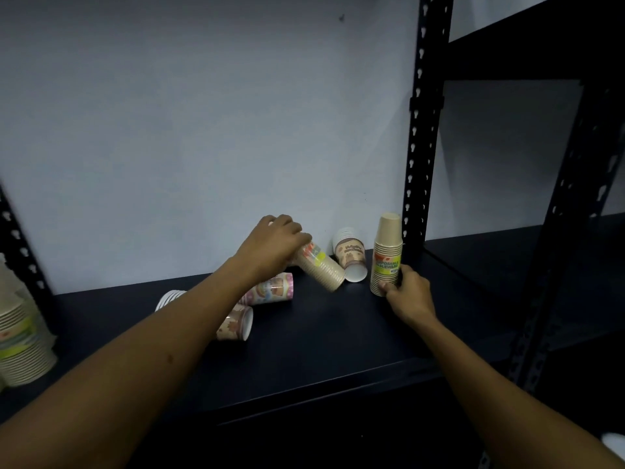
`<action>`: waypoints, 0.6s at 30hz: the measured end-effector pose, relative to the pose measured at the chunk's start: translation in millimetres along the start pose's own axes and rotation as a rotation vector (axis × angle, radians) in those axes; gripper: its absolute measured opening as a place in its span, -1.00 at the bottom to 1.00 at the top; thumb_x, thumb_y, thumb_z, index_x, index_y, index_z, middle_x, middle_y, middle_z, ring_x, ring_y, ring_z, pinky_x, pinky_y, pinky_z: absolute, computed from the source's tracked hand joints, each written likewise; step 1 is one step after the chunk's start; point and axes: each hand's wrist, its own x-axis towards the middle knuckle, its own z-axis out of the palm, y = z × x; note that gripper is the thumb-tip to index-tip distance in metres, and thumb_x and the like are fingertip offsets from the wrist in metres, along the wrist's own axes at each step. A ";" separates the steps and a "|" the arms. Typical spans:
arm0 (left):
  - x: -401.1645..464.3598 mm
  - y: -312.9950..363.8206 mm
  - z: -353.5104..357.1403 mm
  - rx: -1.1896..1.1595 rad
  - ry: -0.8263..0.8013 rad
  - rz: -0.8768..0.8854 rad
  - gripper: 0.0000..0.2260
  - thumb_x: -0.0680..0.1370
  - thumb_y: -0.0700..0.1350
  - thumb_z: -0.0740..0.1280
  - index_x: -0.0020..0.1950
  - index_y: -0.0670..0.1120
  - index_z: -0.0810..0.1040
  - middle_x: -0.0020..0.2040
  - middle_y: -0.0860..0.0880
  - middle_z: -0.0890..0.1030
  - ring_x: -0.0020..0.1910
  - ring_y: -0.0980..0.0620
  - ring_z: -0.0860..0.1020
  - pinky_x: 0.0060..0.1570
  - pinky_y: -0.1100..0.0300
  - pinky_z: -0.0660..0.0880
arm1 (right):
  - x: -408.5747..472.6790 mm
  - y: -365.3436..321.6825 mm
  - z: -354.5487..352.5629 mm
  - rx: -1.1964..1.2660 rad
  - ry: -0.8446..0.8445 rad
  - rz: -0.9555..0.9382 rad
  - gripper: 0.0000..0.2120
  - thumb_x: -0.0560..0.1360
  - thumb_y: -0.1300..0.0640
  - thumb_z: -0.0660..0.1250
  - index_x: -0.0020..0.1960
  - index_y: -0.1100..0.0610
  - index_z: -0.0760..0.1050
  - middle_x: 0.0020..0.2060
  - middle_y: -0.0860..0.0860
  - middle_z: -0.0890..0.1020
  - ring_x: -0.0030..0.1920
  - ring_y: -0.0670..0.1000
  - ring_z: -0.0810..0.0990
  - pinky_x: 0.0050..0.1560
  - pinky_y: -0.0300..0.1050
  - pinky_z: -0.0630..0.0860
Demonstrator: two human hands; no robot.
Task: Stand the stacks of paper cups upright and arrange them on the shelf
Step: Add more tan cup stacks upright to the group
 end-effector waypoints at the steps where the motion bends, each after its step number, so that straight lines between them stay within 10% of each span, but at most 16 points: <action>1: -2.7 3.5 -3.2 0.051 0.020 0.062 -0.62 0.40 -0.10 0.47 0.20 -0.01 0.53 0.12 -0.05 0.59 0.17 -0.10 0.50 0.11 -0.02 0.41 | -2.8 -1.6 -0.3 0.010 -0.006 0.005 -0.60 0.49 0.16 0.40 0.29 0.19 0.44 0.14 0.14 0.60 0.14 0.13 0.57 0.13 -0.03 0.49; 9: -9.0 30.1 -15.3 0.278 0.252 0.408 -0.82 0.52 -0.32 0.19 0.05 -0.14 0.51 0.05 -0.13 0.58 0.19 -0.14 0.50 0.26 -0.11 0.38 | -25.7 -11.3 3.8 0.033 -0.024 0.005 -0.61 0.50 0.18 0.39 0.29 0.20 0.44 0.15 0.13 0.60 0.14 0.10 0.57 0.09 -0.11 0.45; 18: -13.4 51.5 -8.0 0.198 0.323 0.398 -0.64 0.42 -0.31 0.39 0.18 -0.11 0.47 0.36 -0.18 0.47 0.47 -0.13 0.30 0.38 -0.23 0.23 | -29.2 -11.2 2.2 0.017 -0.043 -0.023 -0.61 0.51 0.17 0.38 0.31 0.19 0.43 0.16 0.13 0.59 0.15 0.10 0.56 0.12 -0.08 0.45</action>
